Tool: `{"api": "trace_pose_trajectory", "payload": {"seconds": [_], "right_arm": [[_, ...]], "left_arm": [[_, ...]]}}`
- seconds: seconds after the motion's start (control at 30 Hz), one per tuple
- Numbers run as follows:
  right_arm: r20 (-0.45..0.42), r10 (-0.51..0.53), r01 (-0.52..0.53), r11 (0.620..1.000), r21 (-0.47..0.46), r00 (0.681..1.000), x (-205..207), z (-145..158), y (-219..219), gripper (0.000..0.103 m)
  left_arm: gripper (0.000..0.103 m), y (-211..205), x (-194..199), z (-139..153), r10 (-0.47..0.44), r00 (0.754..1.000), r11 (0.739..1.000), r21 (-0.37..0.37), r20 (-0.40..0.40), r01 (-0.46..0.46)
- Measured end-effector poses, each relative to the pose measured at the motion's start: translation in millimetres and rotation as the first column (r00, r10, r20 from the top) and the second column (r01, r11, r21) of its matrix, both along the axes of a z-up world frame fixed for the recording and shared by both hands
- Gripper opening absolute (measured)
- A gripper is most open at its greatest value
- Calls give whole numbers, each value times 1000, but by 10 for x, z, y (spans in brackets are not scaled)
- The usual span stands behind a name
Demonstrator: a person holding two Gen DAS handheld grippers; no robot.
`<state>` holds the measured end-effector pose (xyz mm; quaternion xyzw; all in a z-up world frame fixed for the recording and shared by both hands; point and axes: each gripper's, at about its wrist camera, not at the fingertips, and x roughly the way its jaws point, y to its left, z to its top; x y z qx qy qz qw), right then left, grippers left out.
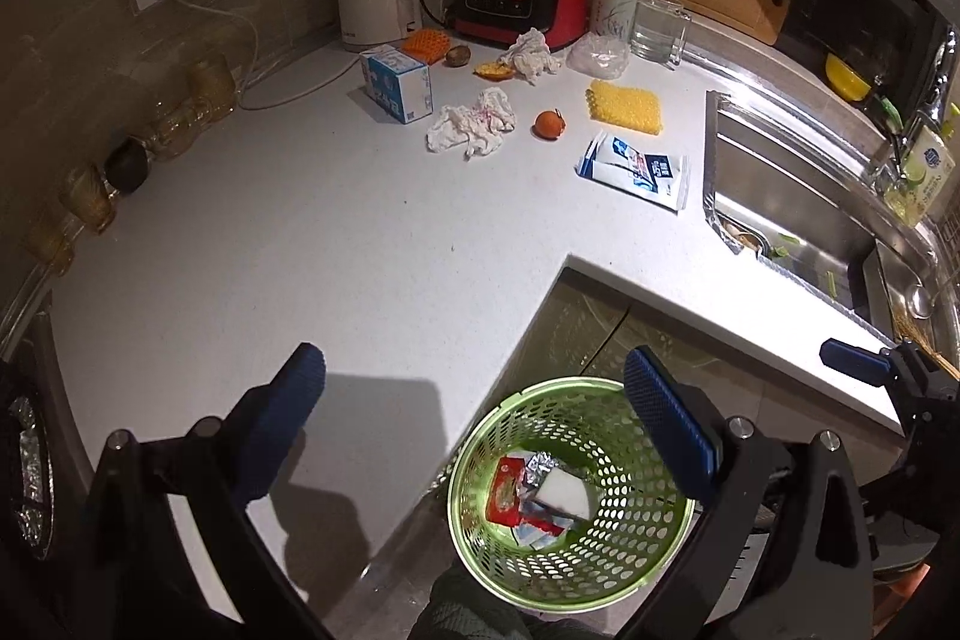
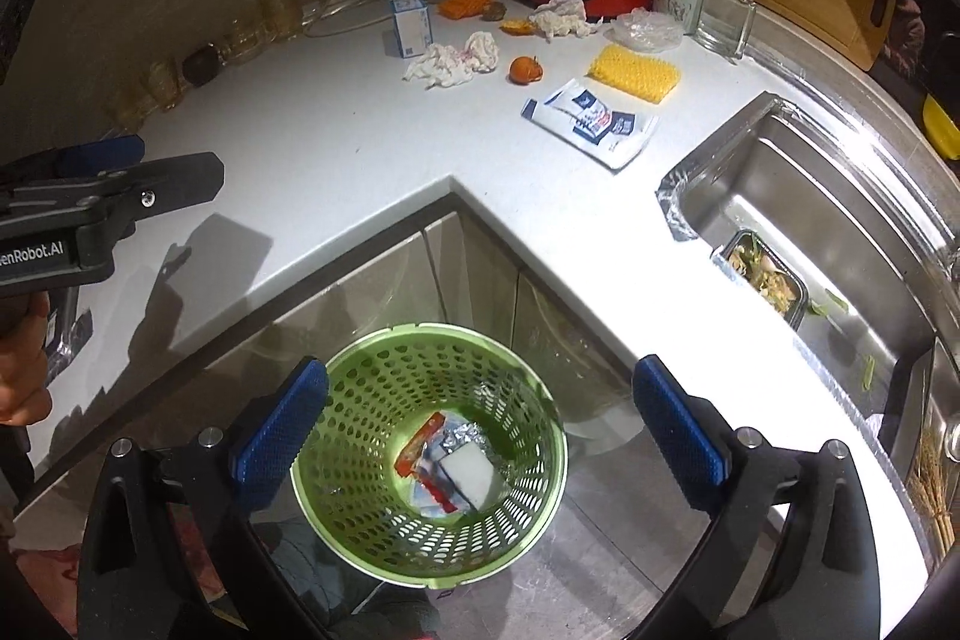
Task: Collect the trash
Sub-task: 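Grasp the blue milk carton with the left gripper while the right gripper grasps the crumpled tissue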
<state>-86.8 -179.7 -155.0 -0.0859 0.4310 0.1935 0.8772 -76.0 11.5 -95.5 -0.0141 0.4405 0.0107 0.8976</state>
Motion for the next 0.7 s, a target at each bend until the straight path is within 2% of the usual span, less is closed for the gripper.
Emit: {"api": "trace_pose_trajectory", "payload": {"seconds": [0.17, 0.37, 0.5, 0.7], "right_arm": [[36, -23, 22, 999, 35, 999, 344, 159, 14, 101], [36, -74, 72, 996, 55, 997, 872, 216, 26, 101], [14, -103, 101, 990, 97, 995, 1278, 247, 55, 101], [10, -121, 119, 985, 126, 993, 1827, 295, 219, 101]], "left_arm": [[95, 84, 455, -14, -43, 998, 999, 22, 42, 42], [95, 194, 1182, -157, -89, 995, 996, 32, 34, 88], [95, 406, 1723, -192, -49, 999, 999, 2, 25, 48], [95, 735, 2558, -150, 87, 996, 995, -52, -11, -87]]}}
